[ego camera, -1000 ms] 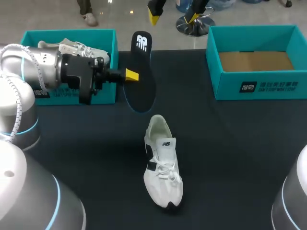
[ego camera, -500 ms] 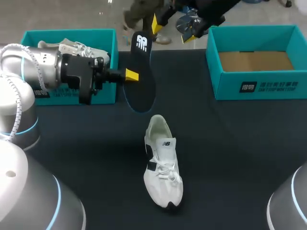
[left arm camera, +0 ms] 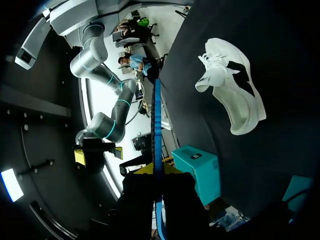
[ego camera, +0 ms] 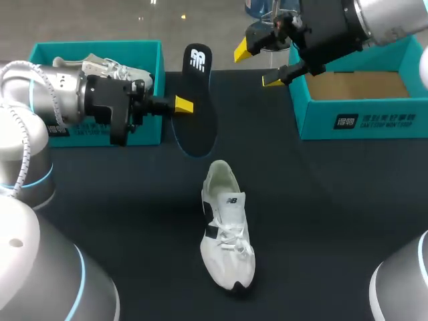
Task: Take the shoe out of the shoebox, open the shoe tongue, remove and reinsert the insole, then place the shoe into the shoebox
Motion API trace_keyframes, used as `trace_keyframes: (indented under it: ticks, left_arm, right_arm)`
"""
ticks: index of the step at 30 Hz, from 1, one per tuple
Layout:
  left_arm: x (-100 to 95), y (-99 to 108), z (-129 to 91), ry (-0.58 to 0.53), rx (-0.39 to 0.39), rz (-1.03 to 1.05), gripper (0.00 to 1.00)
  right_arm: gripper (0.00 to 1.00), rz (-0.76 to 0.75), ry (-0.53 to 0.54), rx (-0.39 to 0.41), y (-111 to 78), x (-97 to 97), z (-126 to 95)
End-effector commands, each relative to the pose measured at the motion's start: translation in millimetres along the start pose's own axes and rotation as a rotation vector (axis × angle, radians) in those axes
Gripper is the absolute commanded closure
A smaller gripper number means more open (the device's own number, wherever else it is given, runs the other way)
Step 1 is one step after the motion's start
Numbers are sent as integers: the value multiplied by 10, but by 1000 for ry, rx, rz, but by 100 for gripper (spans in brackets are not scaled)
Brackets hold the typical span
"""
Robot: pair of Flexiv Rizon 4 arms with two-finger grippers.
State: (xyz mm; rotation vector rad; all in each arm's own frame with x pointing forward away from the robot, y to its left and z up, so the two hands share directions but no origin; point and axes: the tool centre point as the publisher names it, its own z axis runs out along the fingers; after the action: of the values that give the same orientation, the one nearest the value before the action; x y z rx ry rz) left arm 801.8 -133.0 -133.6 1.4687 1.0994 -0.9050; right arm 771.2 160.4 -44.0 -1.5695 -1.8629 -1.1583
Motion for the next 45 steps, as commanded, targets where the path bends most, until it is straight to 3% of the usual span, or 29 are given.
trace_keyframes:
  ticks: [1,13,28,45]
  left_arm:
    - [8,2,12,-1,-1,2,100]
    - [8,2,12,-1,-1,2,100]
    - [8,2,12,-1,-1,2,100]
    - [8,2,12,-1,-1,2,100]
  right_arm:
    - [0,-11,351,5,-27,-102,50]
    - [0,-81,406,57,-50,-163,298]
    - [0,-109,359,60,-53,-237,680]
    - [0,-97,388,117,-70,-158,1083]
